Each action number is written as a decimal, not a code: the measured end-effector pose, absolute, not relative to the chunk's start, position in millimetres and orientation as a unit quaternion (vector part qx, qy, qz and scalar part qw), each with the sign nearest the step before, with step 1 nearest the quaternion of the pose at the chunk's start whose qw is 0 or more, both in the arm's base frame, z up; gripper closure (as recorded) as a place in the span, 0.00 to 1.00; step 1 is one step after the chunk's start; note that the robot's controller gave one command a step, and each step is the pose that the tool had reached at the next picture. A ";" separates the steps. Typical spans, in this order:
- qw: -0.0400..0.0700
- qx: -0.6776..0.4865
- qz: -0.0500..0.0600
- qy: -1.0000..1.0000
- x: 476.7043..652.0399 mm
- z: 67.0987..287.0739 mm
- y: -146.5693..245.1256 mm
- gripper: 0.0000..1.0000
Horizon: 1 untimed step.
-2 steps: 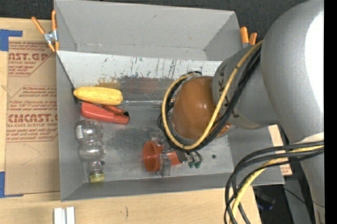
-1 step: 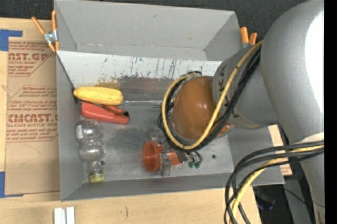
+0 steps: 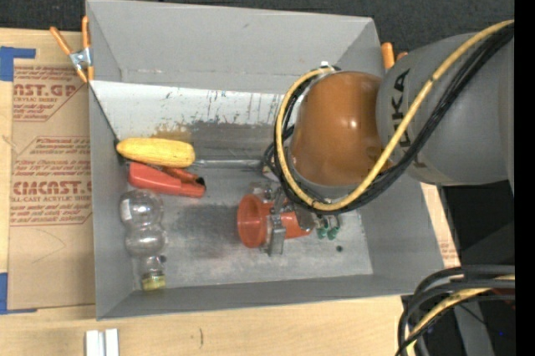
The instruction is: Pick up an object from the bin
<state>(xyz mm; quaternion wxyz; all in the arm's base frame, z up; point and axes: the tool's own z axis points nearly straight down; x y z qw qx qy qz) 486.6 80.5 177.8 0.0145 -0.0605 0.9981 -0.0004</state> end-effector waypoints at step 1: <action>0.014 -0.061 0.000 0.998 486.6 177.8 80.5 1.00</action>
Offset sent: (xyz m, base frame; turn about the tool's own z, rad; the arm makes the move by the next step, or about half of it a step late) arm 0.0058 -0.0016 0.0954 -0.0076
